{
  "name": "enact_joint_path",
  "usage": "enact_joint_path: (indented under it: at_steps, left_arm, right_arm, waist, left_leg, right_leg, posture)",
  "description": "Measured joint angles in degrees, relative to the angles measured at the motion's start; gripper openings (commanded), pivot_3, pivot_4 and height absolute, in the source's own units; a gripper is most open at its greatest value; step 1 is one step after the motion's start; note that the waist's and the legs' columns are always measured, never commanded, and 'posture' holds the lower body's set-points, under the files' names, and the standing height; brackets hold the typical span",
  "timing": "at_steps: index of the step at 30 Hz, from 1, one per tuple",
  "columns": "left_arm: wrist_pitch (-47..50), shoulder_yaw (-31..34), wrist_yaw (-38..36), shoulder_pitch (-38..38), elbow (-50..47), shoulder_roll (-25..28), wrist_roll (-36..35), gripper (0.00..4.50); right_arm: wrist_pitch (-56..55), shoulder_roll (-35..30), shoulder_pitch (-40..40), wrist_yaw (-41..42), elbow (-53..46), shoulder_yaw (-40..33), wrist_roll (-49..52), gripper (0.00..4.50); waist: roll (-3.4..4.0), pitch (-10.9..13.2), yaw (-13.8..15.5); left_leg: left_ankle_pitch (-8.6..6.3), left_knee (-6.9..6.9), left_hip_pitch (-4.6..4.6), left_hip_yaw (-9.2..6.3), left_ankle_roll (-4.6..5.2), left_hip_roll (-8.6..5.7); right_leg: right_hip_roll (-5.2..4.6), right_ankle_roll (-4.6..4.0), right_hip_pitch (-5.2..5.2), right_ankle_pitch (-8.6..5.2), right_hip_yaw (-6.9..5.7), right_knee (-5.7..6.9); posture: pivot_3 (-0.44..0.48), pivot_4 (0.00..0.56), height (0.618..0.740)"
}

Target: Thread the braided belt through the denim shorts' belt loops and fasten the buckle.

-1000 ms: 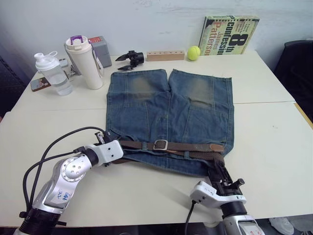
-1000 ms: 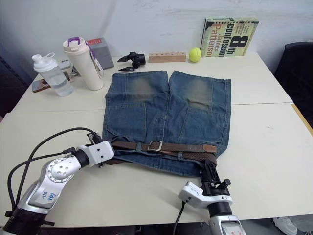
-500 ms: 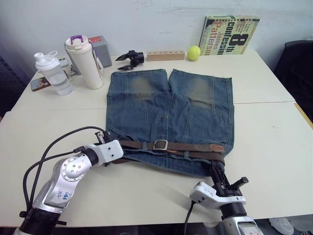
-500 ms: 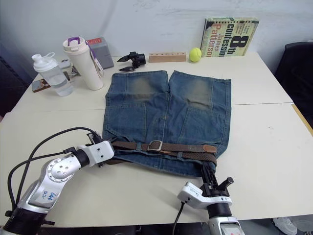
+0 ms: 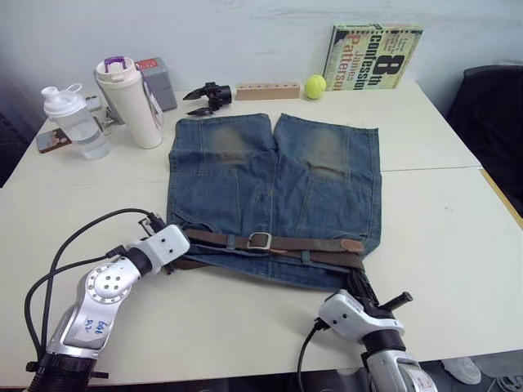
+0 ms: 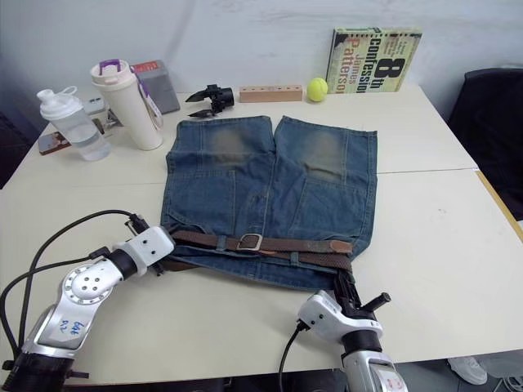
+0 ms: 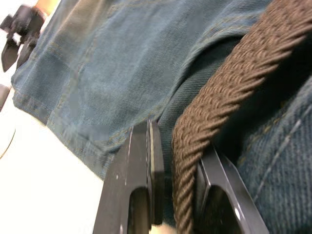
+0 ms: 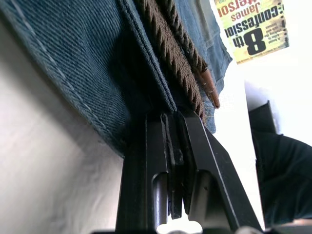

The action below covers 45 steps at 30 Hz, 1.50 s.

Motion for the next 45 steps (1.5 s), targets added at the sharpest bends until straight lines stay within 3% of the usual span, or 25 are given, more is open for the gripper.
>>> enact_joint_path:
  at_steps: [11,18,20,25,33,35,36,41,43,44,45]
  left_arm:
    - [-8.3,1.2,3.3,4.6,4.5,2.7,-2.4,0.88]
    - [-6.9,0.8,1.6,3.5,2.8,0.2,-3.3,0.88]
    - [-4.7,0.1,-0.6,2.7,-0.4,-1.1,-4.8,0.88]
    - [-4.2,-2.0,-5.3,2.5,-3.4,-2.0,-7.3,0.88]
    - [-4.3,-9.0,-16.4,1.0,-8.6,-1.1,-10.6,0.88]
    - [-4.1,-9.6,-18.0,0.5,-8.6,-0.9,-11.5,1.38]
    - [-3.7,-9.8,-19.2,-0.2,-8.4,-0.8,-12.4,1.6]
    - [0.2,-8.9,-26.1,-1.2,-8.1,2.2,-19.4,3.78]
    - [6.0,-6.8,-29.4,-0.9,-9.3,4.2,-25.2,3.84]
    - [8.3,-6.0,-30.6,-0.6,-9.8,5.4,-27.5,3.84]
    - [12.3,-4.6,-32.1,-0.4,-10.3,6.9,-31.0,3.84]
  right_arm:
    - [-0.7,-0.7,-0.3,0.5,0.0,1.6,0.0,0.11]
    - [-0.9,-4.3,-2.7,1.3,-0.1,0.7,-1.3,0.11]
    - [-0.4,-5.9,-5.5,2.6,0.0,-2.0,-1.2,0.11]
    - [0.9,-8.6,-10.8,4.9,0.0,-8.1,-0.4,0.11]
    - [1.9,-15.1,-15.5,10.2,4.8,-18.8,10.1,0.11]
    - [2.4,-15.2,-15.5,11.7,5.5,-19.5,12.8,0.0]
    - [2.9,-15.3,-15.6,13.0,5.9,-20.1,14.8,0.35]
    - [6.5,-17.1,-13.6,22.0,2.7,-24.5,26.9,2.47]
    - [10.7,-18.5,-12.3,28.5,-0.4,-28.7,35.2,3.42]
    - [12.4,-19.4,-11.6,31.3,-1.7,-30.6,38.3,3.73]
    - [15.8,-20.9,-11.1,35.3,-3.3,-33.5,43.5,3.73]
  waist:
    - [0.53,-0.6,-0.9]
    - [0.6,-0.5,-0.6]
    - [0.17,-0.2,-0.1]
    - [0.02,-0.1,0.4]
    - [-0.02,0.1,1.1]
    - [0.03,0.2,1.1]
    - [0.04,0.2,1.1]
    - [-0.12,0.2,0.5]
    - [-0.34,0.3,-0.3]
    - [-0.43,0.5,-0.6]
    - [-0.54,0.6,-0.8]
  left_leg:
    - [-0.33,-0.26,0.19,-0.05,-0.69,-0.04]
    - [-0.55,0.08,0.16,0.0,-0.55,-0.14]
    - [-0.69,0.42,-0.02,0.05,-0.28,-0.14]
    - [-1.04,0.72,-0.2,0.29,0.31,-0.49]
    - [-0.94,0.86,-0.55,0.35,0.16,-0.57]
    - [-0.93,0.86,-0.52,0.34,0.16,-0.56]
    - [-0.93,0.86,-0.52,0.34,0.18,-0.57]
    - [-0.93,0.81,-0.3,0.36,0.2,-0.56]
    - [-0.94,0.72,-0.16,0.27,0.19,-0.53]
    - [-0.94,0.71,-0.14,0.27,0.18,-0.47]
    - [-0.93,0.68,-0.11,0.2,0.17,-0.43]
  right_leg:
    - [0.98,-0.07,-0.68,0.02,1.4,0.16]
    - [1.01,0.18,-0.73,0.16,1.82,0.17]
    - [1.02,0.27,-0.71,0.28,1.83,0.07]
    - [0.88,0.6,-0.7,0.44,1.99,-0.05]
    - [0.97,0.81,-0.7,0.44,2.13,-0.09]
    - [0.98,0.81,-0.69,0.44,2.17,-0.08]
    - [0.98,0.81,-0.68,0.44,2.15,-0.07]
    - [1.05,0.83,-0.5,0.44,2.08,-0.08]
    - [1.2,0.8,-0.42,0.43,2.09,-0.09]
    - [1.28,0.79,-0.44,0.43,2.11,-0.08]
    - [1.37,0.77,-0.42,0.42,2.13,-0.08]
  posture:
    - [0.0,0.15,0.657]
    - [0.0,0.15,0.657]
    - [0.0,0.15,0.657]
    - [0.0,0.15,0.657]
    - [0.0,0.15,0.657]
    - [0.0,0.15,0.657]
    - [0.0,0.15,0.657]
    - [0.0,0.15,0.657]
    - [0.0,0.15,0.657]
    - [0.0,0.15,0.657]
    - [0.0,0.15,0.657]
